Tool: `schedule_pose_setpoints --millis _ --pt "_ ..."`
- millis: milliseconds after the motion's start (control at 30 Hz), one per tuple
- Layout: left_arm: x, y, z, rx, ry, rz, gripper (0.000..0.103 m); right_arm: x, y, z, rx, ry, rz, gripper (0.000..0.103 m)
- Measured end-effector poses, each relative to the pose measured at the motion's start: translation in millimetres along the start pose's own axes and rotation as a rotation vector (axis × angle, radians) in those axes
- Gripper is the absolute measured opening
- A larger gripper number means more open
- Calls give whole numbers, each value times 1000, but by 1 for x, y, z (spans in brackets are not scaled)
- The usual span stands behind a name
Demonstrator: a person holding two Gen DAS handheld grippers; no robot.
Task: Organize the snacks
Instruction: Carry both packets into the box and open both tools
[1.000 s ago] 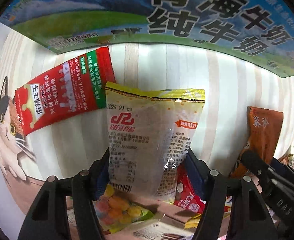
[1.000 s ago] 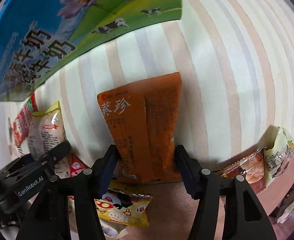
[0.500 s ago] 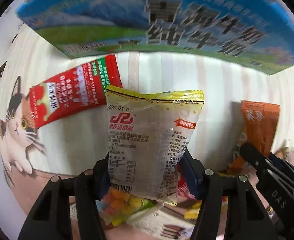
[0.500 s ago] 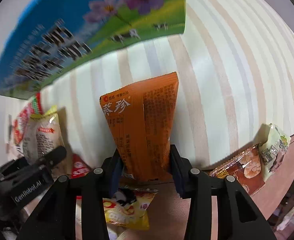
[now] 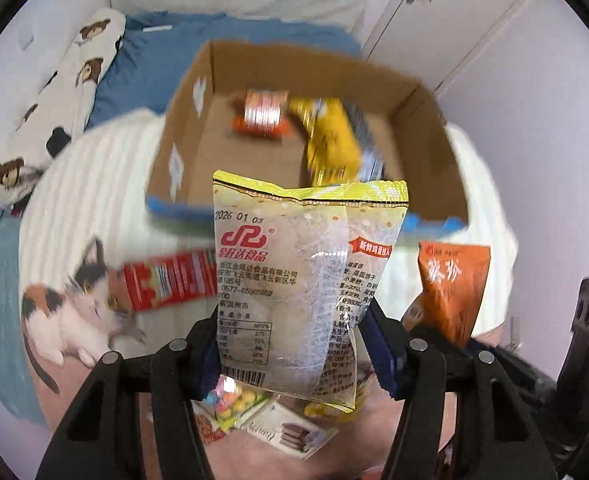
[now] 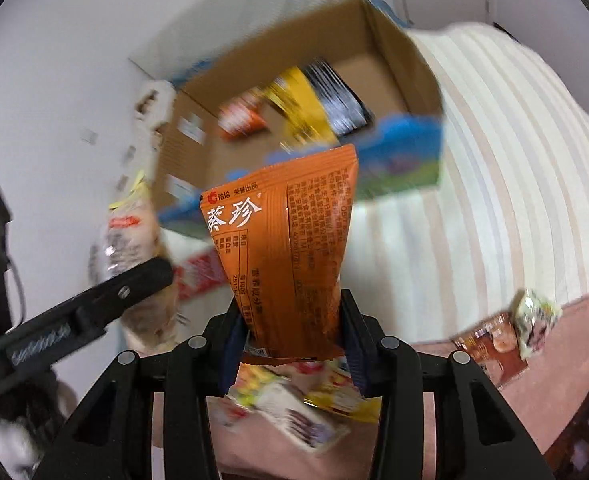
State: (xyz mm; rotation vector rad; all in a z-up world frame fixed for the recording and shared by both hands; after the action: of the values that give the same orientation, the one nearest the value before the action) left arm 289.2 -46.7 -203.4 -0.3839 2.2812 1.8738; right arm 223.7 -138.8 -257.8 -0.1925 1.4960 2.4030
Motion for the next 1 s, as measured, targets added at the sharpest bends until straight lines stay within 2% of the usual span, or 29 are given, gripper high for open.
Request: schedule_pose_setpoints --millis 67,167,267,333,400,533,700,833,900,933,967,1000 --pt "-27 10 4 -4 -7 -4 58 -17 14 16 -48 -4 -8 46" --pt "-68 3 12 -12 -14 34 58 -51 10 36 -65 -1 -5 46" --pt "-109 -22 29 -46 9 89 58 -87 -11 47 -74 -36 16 46" --pt "-125 -44 39 -66 14 153 58 -105 -32 49 -87 -76 51 46" --pt "-137 -64 43 -82 12 218 58 -125 -64 54 -88 -106 79 46" --pt "-151 -100 58 -132 -8 288 58 -149 -110 49 -76 -158 142 46" --pt "-153 -133 65 -133 -4 372 58 -153 -152 39 -64 -209 214 46" --pt "-154 -148 70 -163 -15 411 59 -153 -176 35 -60 -237 261 47" --pt "-151 -158 73 -154 -3 451 60 -148 -187 33 -37 -230 318 59" --pt "-149 -163 72 -139 1 467 60 -144 -195 32 -8 -205 363 80" --pt "-148 -167 74 -140 -1 481 61 -141 -201 31 14 -187 395 90" --pt "-147 -170 78 -163 -6 483 65 -141 -204 30 14 -194 396 90"
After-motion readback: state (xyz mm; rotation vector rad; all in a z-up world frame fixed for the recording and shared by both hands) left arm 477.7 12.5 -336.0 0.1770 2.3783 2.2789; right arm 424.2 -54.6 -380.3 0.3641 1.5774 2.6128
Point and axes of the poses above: each gripper's, at about its wrist camera, not at the fingertips, and y roughly against the way its jaws point, z to its left, x to its underside, the point moved 10 cm from there along -y, roughly the way its jaws point, and after that the axes turned 3 degrees about -x, right-handed, at the moved point
